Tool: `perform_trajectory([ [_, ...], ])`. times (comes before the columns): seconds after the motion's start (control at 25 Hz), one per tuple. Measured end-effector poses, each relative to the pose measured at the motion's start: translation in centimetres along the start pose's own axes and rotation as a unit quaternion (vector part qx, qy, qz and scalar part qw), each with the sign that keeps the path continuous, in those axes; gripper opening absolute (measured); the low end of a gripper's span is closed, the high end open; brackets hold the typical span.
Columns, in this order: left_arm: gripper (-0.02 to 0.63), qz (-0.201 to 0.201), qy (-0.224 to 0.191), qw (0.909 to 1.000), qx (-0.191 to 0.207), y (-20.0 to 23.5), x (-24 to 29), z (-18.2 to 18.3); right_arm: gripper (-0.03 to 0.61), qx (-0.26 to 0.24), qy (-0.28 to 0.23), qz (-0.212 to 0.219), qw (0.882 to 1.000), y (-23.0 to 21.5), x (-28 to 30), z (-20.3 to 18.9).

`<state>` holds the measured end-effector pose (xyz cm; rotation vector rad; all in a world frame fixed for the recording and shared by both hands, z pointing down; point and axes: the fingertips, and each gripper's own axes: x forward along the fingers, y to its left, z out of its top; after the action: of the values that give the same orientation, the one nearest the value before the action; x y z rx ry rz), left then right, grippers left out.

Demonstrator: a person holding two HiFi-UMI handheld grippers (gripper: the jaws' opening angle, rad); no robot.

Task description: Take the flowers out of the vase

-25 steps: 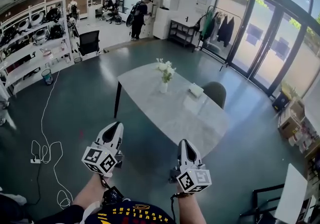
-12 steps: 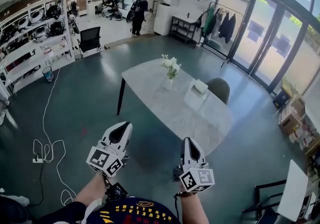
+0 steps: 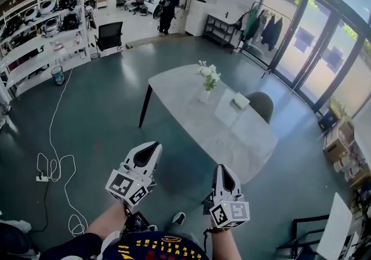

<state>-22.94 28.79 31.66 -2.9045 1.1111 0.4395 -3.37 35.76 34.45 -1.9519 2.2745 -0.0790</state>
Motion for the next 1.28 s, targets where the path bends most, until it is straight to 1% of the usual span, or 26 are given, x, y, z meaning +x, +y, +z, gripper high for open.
perform_trajectory([
  [0.16, 0.003, 0.015, 0.011, 0.9998, 0.001, 1.9, 1.5, -1.7, 0.005, 0.009, 0.003, 0.013, 1.0, -1.0, 2.9, -1.5],
  [0.32, 0.003, 0.033, 0.017, 0.9992, 0.016, 3.6, 3.9, -2.6, 0.005, 0.023, 0.003, 0.032, 0.999, -2.6, 6.4, -2.6],
  [0.56, 0.005, 0.055, 0.019, 0.9977, 0.034, 5.2, 10.6, -3.1, 0.005, 0.042, 0.0, 0.055, 0.998, -7.4, 12.5, -2.3],
  [0.68, 0.005, 0.066, 0.019, 0.997, 0.034, 5.8, 13.9, -3.5, 0.005, 0.054, -0.002, 0.064, 0.997, -10.1, 15.5, -2.1],
  [0.84, 0.005, 0.08, 0.021, 0.9957, 0.042, 6.6, 17.1, -4.0, 0.005, 0.059, -0.007, 0.075, 0.995, -12.7, 18.4, -1.8],
  [0.96, 0.005, 0.088, 0.019, 0.9948, 0.048, 6.9, 19.0, -4.1, 0.005, 0.062, -0.007, 0.084, 0.995, -14.3, 20.2, -1.8],
  [1.12, 0.005, 0.098, 0.024, 0.9934, 0.054, 7.1, 20.8, -4.8, 0.005, 0.068, 0.008, 0.087, 0.994, -16.1, 22.2, -2.4],
  [1.28, 0.005, 0.107, 0.031, 0.9921, 0.058, 8.1, 21.6, -5.1, 0.005, 0.075, 0.014, 0.09, 0.993, -16.6, 23.7, -3.2],
])
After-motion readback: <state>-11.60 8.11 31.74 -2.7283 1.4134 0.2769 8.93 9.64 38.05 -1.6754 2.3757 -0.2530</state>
